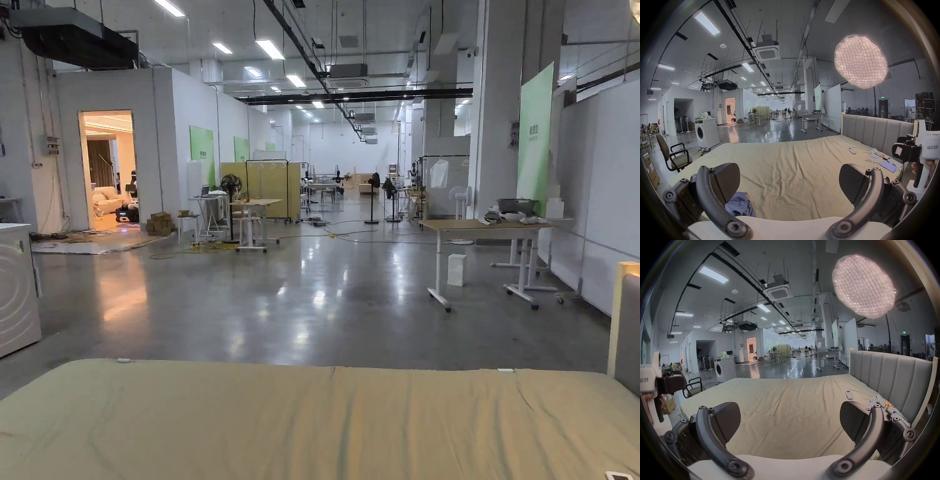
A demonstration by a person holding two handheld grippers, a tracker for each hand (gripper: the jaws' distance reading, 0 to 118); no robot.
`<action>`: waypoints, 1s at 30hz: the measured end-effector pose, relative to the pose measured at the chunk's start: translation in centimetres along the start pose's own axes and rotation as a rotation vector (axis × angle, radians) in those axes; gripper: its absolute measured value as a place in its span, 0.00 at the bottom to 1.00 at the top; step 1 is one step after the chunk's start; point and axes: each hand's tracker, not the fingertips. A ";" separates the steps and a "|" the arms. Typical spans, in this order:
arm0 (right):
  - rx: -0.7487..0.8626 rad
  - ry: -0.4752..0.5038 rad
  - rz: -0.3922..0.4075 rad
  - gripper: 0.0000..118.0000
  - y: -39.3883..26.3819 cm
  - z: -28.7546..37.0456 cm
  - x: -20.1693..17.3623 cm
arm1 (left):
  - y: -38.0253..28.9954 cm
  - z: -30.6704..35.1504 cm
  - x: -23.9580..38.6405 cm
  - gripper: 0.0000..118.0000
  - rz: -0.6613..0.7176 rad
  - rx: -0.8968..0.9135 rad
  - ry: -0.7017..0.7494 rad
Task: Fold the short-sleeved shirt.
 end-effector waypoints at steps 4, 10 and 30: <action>-0.071 -0.007 -0.210 1.00 0.9 -0.3 1.1 | 0.0 0.0 -0.1 1.00 0.011 -0.003 0.002; -0.155 -0.050 -0.465 1.00 3.8 -0.5 1.1 | 0.1 -0.3 0.0 1.00 0.024 -0.001 -0.013; -0.163 -0.048 -0.437 1.00 3.8 0.1 0.2 | 0.0 -0.4 0.4 1.00 0.019 -0.015 -0.025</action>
